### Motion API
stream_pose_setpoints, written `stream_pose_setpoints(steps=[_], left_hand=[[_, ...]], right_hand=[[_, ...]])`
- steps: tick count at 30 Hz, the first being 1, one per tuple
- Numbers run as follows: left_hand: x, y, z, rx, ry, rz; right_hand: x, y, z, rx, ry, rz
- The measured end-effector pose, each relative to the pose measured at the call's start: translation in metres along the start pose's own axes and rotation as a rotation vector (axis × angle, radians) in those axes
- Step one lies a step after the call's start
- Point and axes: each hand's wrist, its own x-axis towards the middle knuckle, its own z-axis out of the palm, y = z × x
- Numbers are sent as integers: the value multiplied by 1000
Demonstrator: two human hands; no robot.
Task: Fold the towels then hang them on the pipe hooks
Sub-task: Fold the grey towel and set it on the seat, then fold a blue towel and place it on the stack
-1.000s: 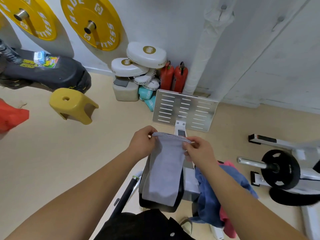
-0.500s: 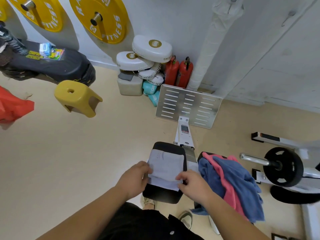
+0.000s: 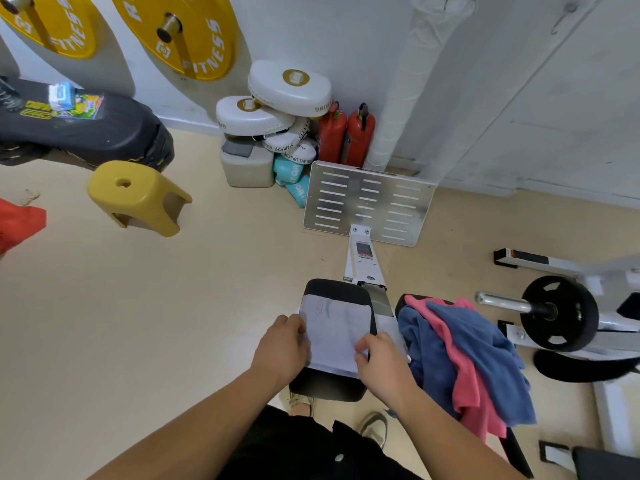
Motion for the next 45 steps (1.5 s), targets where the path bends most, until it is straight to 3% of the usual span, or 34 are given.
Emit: stream_pose_setpoints(steps=[4,7,10,13,16,22,27,30,33,37,40,45], left_hand=[[-15,-11,10,-43,-30,15],[-19,-15,6,68,6,47],[-8,-4,1,263,79,297],[-3,9,4,443,-69,439],[-2,9,9,513,-149,396],[-4,14,9,476,-96,357],[-2,69,30,635,-36,398],[-9,125,61,324,-35,516],[-20,186,95,38,-122,499],[-31,234,134,-93,-210,401],[-40,239,153,-50,-210,324],[-58,229,156,-181,-124,178]], right_hand=[[-10,6,4,-55,12,8],[-13,3,1,-172,92,-50],[-7,-4,-1,-268,77,-159],[1,-5,1,-340,-21,-184],[9,0,2,-259,-67,-130],[9,5,-18,-183,-100,-168],[-23,39,-51,19,124,-180],[-46,74,-71,25,320,-167],[-57,125,-83,25,487,-65],[-67,190,-100,229,305,165],[-64,215,-108,296,180,136],[-64,217,-122,320,289,37]])
